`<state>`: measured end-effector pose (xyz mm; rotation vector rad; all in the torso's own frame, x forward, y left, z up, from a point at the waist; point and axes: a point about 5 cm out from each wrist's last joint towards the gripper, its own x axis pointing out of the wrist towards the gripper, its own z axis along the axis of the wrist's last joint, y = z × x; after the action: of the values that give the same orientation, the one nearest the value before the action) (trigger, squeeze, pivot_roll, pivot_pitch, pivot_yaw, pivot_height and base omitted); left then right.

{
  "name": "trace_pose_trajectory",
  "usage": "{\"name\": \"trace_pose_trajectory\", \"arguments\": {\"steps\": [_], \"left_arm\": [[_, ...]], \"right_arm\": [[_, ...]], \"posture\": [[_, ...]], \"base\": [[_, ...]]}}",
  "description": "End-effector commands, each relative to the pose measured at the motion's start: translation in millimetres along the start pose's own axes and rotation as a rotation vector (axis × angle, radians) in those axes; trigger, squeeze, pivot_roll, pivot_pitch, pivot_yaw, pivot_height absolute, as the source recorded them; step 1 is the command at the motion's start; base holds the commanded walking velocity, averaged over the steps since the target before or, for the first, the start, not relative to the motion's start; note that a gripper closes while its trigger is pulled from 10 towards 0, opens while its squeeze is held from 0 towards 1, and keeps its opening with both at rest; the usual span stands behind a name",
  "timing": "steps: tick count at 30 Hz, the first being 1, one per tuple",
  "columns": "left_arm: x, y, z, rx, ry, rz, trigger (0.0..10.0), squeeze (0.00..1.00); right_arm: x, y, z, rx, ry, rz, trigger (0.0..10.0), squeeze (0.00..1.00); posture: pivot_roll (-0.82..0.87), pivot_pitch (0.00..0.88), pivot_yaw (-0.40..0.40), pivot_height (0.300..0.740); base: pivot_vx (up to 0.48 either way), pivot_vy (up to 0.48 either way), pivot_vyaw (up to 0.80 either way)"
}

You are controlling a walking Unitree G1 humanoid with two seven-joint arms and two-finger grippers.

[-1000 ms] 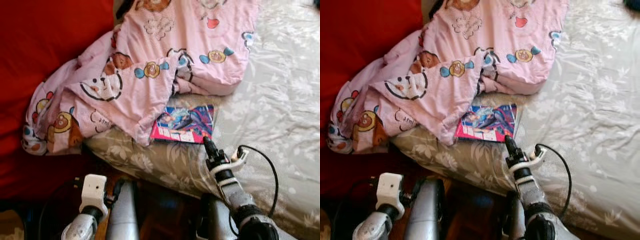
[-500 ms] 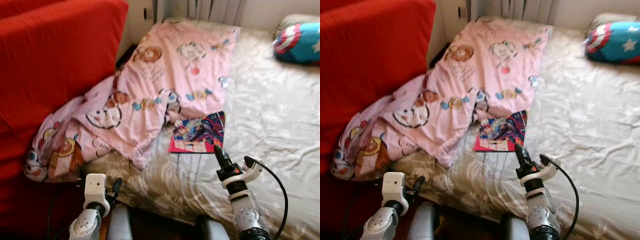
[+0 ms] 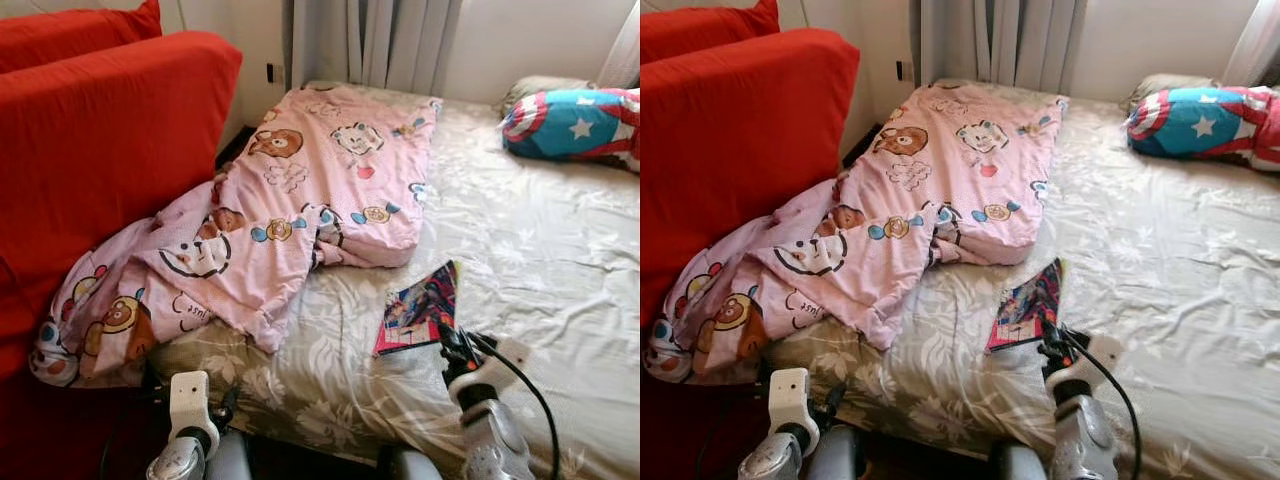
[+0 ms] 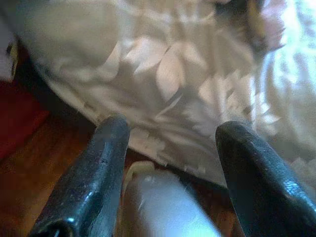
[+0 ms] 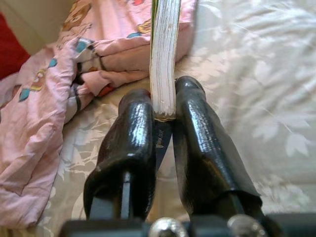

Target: Clean up the room

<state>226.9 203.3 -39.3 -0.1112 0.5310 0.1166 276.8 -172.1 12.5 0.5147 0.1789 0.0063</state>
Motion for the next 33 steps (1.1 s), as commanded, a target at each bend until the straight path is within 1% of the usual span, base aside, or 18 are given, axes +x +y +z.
{"name": "trace_pose_trajectory", "arguments": {"steps": [1, 3, 6, 11, 14, 17, 20, 21, 22, 25, 30, 33], "left_arm": [[-1.2, 5.3, -5, -0.023, 0.012, 0.029, 10.0, 0.0], [-2.4, 9.1, -11, -0.031, 0.039, 0.047, 10.0, 0.0], [-3.6, 10.5, -16, -0.035, 0.063, 0.055, 10.0, 0.0], [-6.7, 11.8, -25, -0.03, 0.106, 0.061, 10.0, 0.0], [-9.0, 14.1, -30, -0.036, 0.126, 0.074, 10.0, 0.0], [-11.7, 14.2, -37, -0.026, 0.168, 0.077, 10.0, 0.0], [-12.4, 13.8, -40, -0.024, 0.182, 0.076, 10.0, 0.0], [-12.9, 13.7, -41, -0.021, 0.191, 0.076, 10.0, 0.0], [-13.2, 13.8, -42, -0.016, 0.199, 0.077, 10.0, 0.0], [-14.8, 13.9, -46, -0.012, 0.218, 0.081, 10.0, 0.0], [-16.7, 13.6, -49, -0.018, 0.231, 0.086, 10.0, 0.0], [-18.7, 13.0, -53, -0.017, 0.241, 0.087, 10.0, 0.0]], "right_arm": [[3.6, 4.3, 7, -0.039, -0.028, 0.017, 10.0, 0.0], [5.6, 6.7, 8, -0.05, -0.03, 0.025, 10.0, 0.0], [6.8, 7.1, 8, -0.064, -0.029, 0.028, 10.0, 0.0], [6.7, 4.8, 8, -0.072, -0.035, 0.014, 10.0, 0.0], [6.1, 1.6, 10, -0.069, -0.043, -0.001, 10.0, 0.0], [7.0, 0.7, 11, -0.071, -0.042, -0.003, 10.0, 0.0], [8.6, -0.2, 10, -0.066, -0.021, -0.01, 10.0, 0.0], [9.6, -0.7, 11, -0.041, -0.029, -0.02, 10.0, 0.0], [10.2, -1.0, 12, -0.039, -0.028, -0.021, 10.0, 0.0], [12.1, -0.9, 14, -0.041, -0.033, -0.012, 10.0, 0.0], [12.1, -3.2, 14, -0.055, -0.031, -0.033, 10.0, 0.0], [11.7, -6.0, 11, -0.065, 0.002, -0.051, 10.0, 0.0]], "posture": [[0.08, 0.0, -0.101, 0.649], [0.08, 0.0, -0.103, 0.664], [0.08, 0.0, -0.103, 0.679], [0.07, 0.0, -0.104, 0.699], [0.06, 0.0, -0.104, 0.719], [0.06, 0.0, -0.109, 0.74], [0.06, 0.0, -0.114, 0.74], [0.06, 0.0, -0.118, 0.74], [0.07, 0.0, -0.122, 0.74], [0.06, 0.0, -0.127, 0.74], [0.06, 0.0, -0.132, 0.74], [0.06, 0.0, -0.136, 0.74]], "base": [[0.0, 0.0, 0.0], [0.0, 0.0, 0.0], [0.0, 0.0, 0.0], [0.0, 0.0, 0.0], [0.0, 0.0, 0.0], [0.0, 0.0, 0.0], [0.0, 0.0, 0.0], [0.0, 0.0, 0.0], [0.0, 0.0, 0.0], [0.0, 0.0, 0.0], [0.0, 0.0, 0.0], [0.0, 0.0, 0.0]]}}
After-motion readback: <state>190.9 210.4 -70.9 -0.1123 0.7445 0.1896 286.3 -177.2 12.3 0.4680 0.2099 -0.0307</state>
